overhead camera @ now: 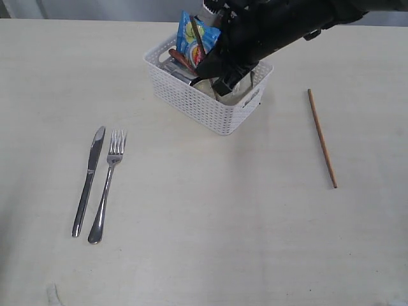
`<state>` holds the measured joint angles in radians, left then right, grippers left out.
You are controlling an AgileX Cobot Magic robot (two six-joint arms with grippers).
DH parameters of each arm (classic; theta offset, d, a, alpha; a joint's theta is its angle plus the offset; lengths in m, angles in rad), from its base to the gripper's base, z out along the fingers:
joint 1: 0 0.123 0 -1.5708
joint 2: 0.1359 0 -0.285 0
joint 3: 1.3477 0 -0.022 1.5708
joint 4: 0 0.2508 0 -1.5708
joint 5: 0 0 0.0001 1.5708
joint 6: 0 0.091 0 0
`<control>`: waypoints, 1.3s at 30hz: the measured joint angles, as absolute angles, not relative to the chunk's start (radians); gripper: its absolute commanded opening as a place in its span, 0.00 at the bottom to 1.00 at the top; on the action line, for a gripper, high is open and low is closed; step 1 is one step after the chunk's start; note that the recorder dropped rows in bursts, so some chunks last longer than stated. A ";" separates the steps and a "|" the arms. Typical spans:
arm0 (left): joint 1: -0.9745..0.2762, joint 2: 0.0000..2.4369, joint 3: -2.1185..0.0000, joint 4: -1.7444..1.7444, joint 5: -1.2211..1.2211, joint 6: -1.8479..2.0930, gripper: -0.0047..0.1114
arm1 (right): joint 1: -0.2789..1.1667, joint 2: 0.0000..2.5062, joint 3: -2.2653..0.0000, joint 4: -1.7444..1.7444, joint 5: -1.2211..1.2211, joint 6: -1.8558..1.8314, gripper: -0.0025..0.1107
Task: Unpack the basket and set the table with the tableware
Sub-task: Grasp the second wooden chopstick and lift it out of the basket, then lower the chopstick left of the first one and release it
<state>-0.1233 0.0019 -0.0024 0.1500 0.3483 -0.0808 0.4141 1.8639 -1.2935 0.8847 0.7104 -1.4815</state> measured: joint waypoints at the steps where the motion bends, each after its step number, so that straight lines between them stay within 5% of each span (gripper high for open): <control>1: -0.123 0.002 -0.002 0.150 0.348 -0.081 0.04 | 0.414 1.855 -1.295 0.885 0.725 -1.480 0.03; 16: -0.123 0.002 -0.002 0.150 0.348 -0.081 0.04 | 0.398 1.587 -1.329 0.901 0.672 -1.361 0.03; 26: -0.123 0.002 -0.002 0.150 0.348 -0.081 0.04 | 0.187 1.485 -1.330 0.808 0.649 -0.849 0.02; 33: -0.123 0.002 -0.002 0.150 0.348 -0.081 0.04 | -0.034 1.649 -1.330 0.466 0.855 -0.386 0.02; 39: -0.123 0.002 -0.002 0.150 0.348 -0.081 0.04 | -0.048 1.946 -1.330 0.446 0.978 -0.361 0.02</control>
